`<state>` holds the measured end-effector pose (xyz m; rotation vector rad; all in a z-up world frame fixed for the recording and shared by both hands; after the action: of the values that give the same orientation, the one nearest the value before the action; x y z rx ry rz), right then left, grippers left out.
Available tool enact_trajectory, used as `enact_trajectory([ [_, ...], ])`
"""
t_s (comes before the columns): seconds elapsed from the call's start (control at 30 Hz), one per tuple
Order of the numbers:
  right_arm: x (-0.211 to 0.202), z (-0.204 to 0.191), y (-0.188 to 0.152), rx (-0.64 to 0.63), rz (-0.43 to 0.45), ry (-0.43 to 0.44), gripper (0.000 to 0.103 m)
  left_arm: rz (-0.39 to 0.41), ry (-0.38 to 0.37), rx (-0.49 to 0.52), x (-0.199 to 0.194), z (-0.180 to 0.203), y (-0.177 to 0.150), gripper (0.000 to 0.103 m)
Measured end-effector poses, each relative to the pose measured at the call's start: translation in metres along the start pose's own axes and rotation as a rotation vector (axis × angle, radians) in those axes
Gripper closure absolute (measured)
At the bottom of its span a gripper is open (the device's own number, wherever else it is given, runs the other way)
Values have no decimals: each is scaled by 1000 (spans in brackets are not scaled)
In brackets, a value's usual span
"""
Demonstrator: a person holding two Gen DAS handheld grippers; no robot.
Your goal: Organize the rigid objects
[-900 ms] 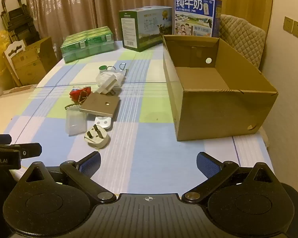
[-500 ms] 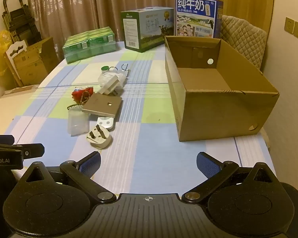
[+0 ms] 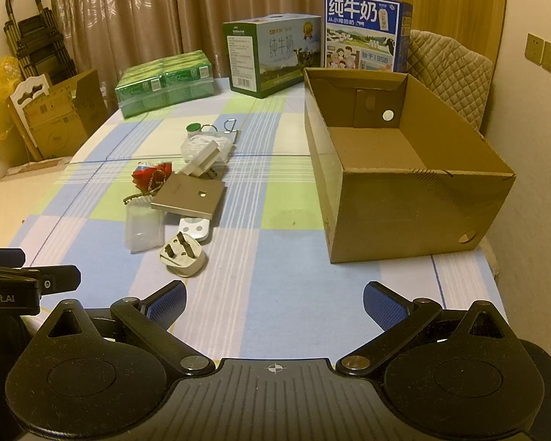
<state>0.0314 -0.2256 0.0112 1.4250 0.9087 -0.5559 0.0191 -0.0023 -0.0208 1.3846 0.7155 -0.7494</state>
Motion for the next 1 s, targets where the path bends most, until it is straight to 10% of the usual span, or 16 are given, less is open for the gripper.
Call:
enact_trajectory([
  [1.0, 0, -1, 1, -1, 2, -1, 3, 9, -15, 12, -2, 3, 1, 10],
])
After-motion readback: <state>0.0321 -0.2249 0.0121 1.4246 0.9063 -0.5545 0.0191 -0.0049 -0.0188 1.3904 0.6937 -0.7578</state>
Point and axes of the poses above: each gripper's, at about its wrist camera, not at the fingertips, and x roughly the way its jaws point, z to its right, y to its top, the point moved 3 cm from there along x, roughly the way its jaws point, and after that the axes turned 4 degrees about -z, right-handed, at the moved point
